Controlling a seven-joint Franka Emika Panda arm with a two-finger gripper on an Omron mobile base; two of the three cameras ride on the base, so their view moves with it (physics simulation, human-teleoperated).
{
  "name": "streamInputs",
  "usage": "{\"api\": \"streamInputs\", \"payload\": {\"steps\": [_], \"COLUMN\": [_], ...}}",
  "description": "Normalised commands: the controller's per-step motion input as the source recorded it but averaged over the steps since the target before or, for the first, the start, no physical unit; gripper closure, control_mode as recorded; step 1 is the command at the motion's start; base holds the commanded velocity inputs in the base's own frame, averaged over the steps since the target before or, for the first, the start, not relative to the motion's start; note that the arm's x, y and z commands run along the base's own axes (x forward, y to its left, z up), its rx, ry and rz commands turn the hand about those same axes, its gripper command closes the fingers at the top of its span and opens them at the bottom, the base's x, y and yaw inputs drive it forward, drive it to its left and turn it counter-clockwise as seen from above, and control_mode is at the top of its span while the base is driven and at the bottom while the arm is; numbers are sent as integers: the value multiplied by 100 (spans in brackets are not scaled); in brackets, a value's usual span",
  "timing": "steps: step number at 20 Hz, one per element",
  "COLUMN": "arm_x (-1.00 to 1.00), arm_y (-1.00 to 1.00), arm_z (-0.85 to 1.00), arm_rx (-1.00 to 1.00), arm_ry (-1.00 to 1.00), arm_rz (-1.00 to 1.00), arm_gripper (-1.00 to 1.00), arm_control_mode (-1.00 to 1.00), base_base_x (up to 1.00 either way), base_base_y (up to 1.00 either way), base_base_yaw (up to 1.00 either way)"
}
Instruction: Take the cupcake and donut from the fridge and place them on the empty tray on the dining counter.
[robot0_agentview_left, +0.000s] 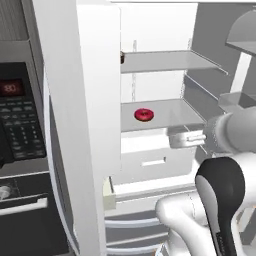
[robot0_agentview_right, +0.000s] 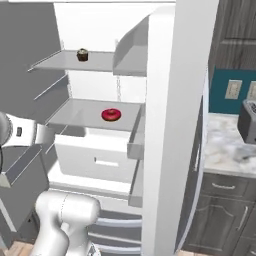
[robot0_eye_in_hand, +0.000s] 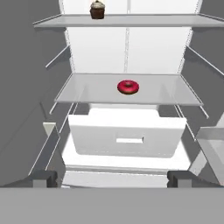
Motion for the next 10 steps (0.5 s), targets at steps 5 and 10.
{"api": "streamInputs", "payload": {"steps": [5, 10], "arm_x": [0, 0], "arm_y": [0, 0], "arm_z": [0, 0], "arm_rx": [0, 0], "arm_ry": [0, 0], "arm_rz": [0, 0], "arm_gripper": [-100, -100], "arm_control_mode": [100, 100], "base_base_x": [100, 100], "base_base_y": [18, 1], "base_base_yaw": [0, 5]}}
